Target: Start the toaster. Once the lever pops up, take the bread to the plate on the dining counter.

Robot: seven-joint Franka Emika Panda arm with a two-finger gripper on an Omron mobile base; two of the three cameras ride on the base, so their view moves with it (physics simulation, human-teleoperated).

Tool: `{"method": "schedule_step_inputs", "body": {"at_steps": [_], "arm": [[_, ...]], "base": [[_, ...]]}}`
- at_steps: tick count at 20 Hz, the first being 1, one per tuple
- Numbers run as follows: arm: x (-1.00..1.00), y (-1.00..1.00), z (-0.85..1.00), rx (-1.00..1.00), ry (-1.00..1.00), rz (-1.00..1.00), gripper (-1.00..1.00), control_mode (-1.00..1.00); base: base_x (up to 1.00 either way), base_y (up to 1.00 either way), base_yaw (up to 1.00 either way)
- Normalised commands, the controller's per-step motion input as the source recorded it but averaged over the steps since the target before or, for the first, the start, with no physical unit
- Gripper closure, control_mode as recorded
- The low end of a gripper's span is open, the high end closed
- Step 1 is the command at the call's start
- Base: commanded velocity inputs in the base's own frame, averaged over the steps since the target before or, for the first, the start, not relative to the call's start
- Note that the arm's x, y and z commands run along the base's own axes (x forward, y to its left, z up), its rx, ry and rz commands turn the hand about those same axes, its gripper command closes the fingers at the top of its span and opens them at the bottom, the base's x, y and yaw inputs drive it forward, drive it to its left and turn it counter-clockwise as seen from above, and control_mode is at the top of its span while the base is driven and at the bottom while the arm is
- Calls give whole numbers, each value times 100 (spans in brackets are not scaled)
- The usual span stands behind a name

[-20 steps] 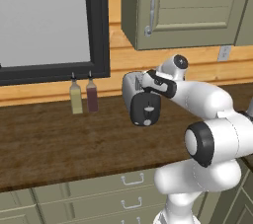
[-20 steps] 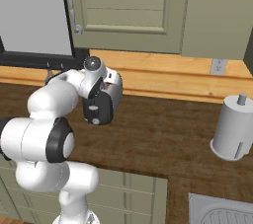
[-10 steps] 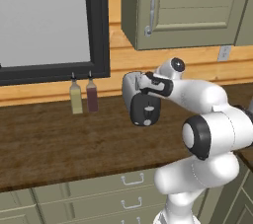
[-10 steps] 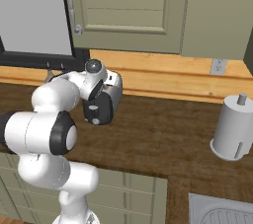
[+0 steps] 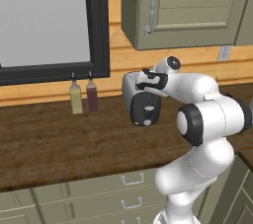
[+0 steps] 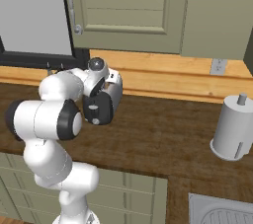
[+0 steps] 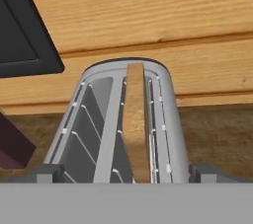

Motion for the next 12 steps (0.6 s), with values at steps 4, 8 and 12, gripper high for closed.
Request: {"method": "schedule_step_inputs", "body": {"at_steps": [4, 8, 12], "arm": [[1, 2, -22, -4, 0, 3, -100, -100], [13, 0, -7, -3, 0, 3, -100, -100], [31, 0, 0, 0, 0, 4, -100, -100]], "base": [[0, 0, 0], [0, 0, 0], [0, 0, 0]]}}
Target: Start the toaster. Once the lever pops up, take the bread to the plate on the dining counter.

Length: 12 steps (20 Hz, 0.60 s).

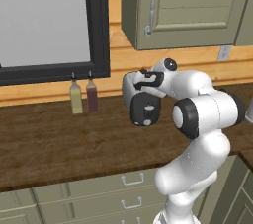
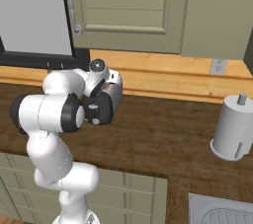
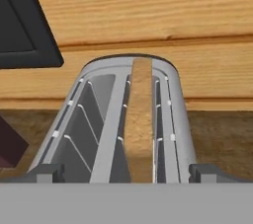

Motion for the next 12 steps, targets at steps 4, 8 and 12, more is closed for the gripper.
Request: {"method": "schedule_step_inputs", "body": {"at_steps": [4, 8, 12], "arm": [[32, 0, -1, -1, 0, 4, -100, -100], [14, -3, -9, -1, 0, 4, -100, -100], [1, -15, -10, -4, 0, 2, -100, -100]], "base": [[0, 0, 0], [0, 0, 0], [0, 0, 0]]}}
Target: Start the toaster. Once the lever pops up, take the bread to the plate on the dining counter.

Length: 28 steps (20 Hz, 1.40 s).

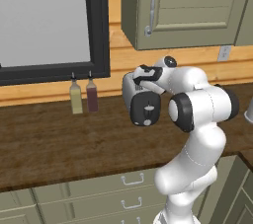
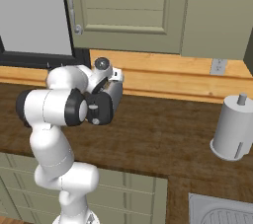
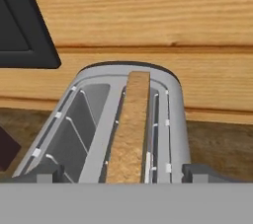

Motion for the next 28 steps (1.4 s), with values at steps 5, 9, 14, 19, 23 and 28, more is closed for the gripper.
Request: {"method": "schedule_step_inputs", "body": {"at_steps": [5, 9, 14, 19, 23, 28], "arm": [[1, -10, -11, -5, 0, 1, -100, -100], [0, 0, -9, -4, 0, 0, -100, -100], [0, 0, -6, -2, 0, 0, 100, -100], [0, 0, -1, 0, 0, 0, 100, -100], [0, 0, 0, 0, -5, 0, 100, -100], [-4, 0, 6, 0, -10, 0, 100, -100]], "base": [[0, 0, 0], [0, 0, 0], [0, 0, 0], [0, 0, 0], [0, 0, 0], [0, 0, 0]]}}
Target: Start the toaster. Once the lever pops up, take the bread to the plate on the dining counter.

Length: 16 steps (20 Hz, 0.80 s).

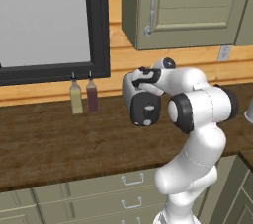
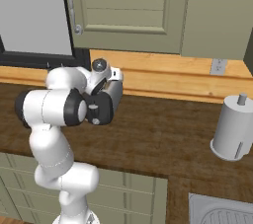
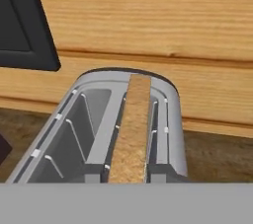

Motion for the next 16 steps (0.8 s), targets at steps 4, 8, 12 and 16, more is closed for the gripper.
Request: {"method": "schedule_step_inputs", "body": {"at_steps": [4, 8, 12, 16], "arm": [[-50, 0, 32, 0, -20, 0, 100, -100], [-43, 0, 65, 0, -20, 0, 100, -100], [-52, 0, 64, 0, -13, 0, 100, -100], [-69, 3, 45, 0, -2, -1, 100, -100]], "base": [[0, 0, 0], [0, 0, 0], [0, 0, 0], [0, 0, 0]]}}
